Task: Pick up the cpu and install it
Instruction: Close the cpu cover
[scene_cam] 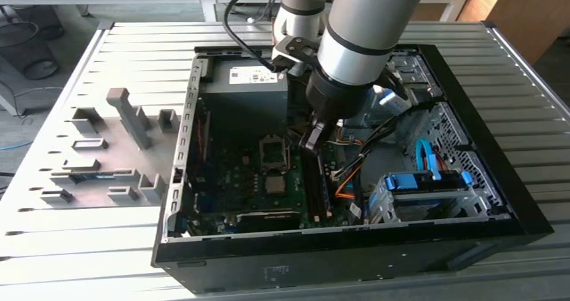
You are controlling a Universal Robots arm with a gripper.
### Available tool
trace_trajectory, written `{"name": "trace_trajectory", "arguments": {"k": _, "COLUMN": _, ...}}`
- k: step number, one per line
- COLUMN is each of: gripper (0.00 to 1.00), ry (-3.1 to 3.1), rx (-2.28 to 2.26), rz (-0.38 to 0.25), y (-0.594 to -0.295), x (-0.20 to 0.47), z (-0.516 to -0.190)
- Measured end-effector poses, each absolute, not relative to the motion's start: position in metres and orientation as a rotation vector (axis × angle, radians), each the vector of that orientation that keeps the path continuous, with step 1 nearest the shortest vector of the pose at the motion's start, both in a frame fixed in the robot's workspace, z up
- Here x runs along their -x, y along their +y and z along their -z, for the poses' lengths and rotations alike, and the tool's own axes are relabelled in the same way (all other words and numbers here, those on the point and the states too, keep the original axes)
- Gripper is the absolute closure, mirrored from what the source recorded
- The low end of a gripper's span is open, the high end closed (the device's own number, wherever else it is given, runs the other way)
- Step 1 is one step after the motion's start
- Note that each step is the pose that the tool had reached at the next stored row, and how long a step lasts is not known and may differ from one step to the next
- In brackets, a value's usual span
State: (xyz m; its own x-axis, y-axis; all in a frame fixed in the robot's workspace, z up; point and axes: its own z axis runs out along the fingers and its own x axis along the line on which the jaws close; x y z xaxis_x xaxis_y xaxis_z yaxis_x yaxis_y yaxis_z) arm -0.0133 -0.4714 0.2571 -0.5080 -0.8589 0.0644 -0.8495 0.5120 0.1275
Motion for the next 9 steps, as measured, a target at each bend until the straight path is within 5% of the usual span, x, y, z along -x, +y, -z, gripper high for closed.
{"name": "trace_trajectory", "arguments": {"k": 3, "gripper": 0.9, "ry": -2.633, "rx": -1.523, "rz": 0.189, "y": -0.4714, "x": 0.0133, "z": -0.257}}
{"name": "trace_trajectory", "arguments": {"k": 9, "gripper": 0.9, "ry": -2.579, "rx": -1.622, "rz": 0.214, "y": -0.4711, "x": 0.0129, "z": -0.2563}}
